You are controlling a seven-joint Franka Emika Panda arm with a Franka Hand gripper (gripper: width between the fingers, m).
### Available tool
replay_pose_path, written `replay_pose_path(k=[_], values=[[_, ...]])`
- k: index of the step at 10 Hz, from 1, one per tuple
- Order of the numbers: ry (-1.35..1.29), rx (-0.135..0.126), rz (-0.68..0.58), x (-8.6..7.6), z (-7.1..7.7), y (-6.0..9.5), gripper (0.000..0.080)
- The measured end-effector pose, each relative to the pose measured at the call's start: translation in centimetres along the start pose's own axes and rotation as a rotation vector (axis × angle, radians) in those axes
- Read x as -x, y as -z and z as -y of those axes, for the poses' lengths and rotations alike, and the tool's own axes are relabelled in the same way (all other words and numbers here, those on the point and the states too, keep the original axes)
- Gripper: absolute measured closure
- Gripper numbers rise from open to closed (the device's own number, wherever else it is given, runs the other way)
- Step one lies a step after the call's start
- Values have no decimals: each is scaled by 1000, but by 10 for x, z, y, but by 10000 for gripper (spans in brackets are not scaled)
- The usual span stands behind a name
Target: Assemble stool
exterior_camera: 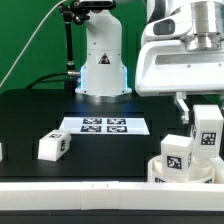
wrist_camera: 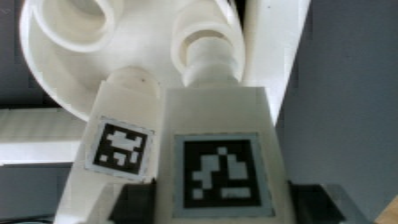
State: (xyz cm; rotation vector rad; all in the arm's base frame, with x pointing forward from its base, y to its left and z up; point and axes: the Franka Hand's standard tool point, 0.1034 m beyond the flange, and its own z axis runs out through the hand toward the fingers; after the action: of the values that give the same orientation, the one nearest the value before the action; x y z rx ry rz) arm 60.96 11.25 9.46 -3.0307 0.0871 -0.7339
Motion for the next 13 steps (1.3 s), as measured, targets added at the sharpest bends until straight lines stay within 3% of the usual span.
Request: replay_pose_path(k=[9, 10, 11, 12, 13], values=[[19, -3, -121, 10, 1, -3, 461], [24, -2, -121, 10, 1, -4, 382], [23, -1, -121, 10, 1, -4, 221], [19, 2, -122, 10, -1, -3, 221], [22, 1, -112, 9, -1, -2, 162]])
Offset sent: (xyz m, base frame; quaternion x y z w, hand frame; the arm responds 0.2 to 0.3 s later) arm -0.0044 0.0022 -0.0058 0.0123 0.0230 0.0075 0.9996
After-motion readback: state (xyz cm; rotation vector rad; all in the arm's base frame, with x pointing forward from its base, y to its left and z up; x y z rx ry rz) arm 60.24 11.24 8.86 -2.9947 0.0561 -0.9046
